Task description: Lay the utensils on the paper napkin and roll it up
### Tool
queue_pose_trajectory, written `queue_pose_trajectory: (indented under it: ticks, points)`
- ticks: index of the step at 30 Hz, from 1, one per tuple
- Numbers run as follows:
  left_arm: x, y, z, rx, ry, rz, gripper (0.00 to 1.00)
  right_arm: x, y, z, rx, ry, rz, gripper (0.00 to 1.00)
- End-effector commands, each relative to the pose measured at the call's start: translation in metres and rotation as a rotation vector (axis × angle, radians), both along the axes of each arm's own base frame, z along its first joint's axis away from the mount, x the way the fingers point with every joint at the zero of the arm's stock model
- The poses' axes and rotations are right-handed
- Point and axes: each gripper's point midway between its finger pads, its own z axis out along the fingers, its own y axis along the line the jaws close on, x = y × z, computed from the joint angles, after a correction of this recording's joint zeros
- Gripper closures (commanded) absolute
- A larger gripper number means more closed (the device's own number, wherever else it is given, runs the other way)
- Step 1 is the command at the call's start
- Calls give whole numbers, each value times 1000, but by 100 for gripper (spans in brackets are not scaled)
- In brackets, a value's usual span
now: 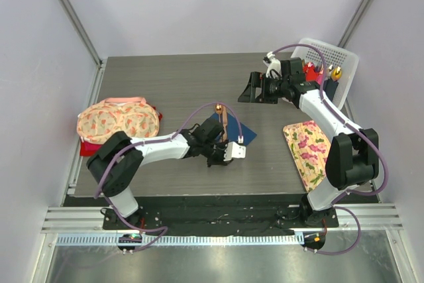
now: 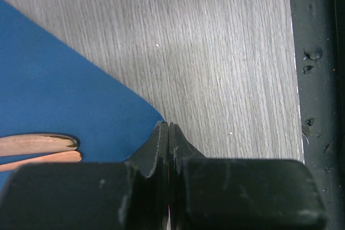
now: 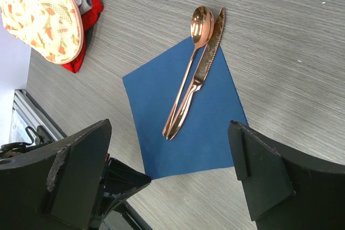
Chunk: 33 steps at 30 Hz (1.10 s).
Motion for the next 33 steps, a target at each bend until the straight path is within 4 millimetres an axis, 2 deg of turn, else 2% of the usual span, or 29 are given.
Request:
queue_pose_trajectory:
  ticks: [1,6,12,16,20,23,25,26,28,29,33]
  points:
    - [5,-9,29,-72,4,14,100,6,2,12,25,-38,2,0]
    - [23,-7,33,-85,16,78,100,6,2,10,21,-35,-2,0]
    - [49,-10,48,-122,3,131,100,6,1,9,14,-39,-4,0]
    - [63,-10,49,-126,-14,152,100,5,0,7,13,-32,-6,0]
    - [80,-6,45,-128,-10,184,100,-1,-5,-5,24,25,-49,0]
    - [94,-4,42,-129,-26,205,100,-16,-6,-22,55,88,-67,7]
    - [102,-5,43,-137,-40,210,100,-25,0,-22,98,110,-50,19]
    - [108,-5,42,-136,-47,219,100,-30,2,-29,119,136,-53,30]
    - [116,-4,42,-138,-53,234,100,-35,6,-32,153,160,-36,41]
    - [119,-4,41,-139,-57,239,100,-41,7,-40,163,191,-38,53]
    - [130,-3,37,-139,-70,253,100,-53,12,-52,225,265,-50,75]
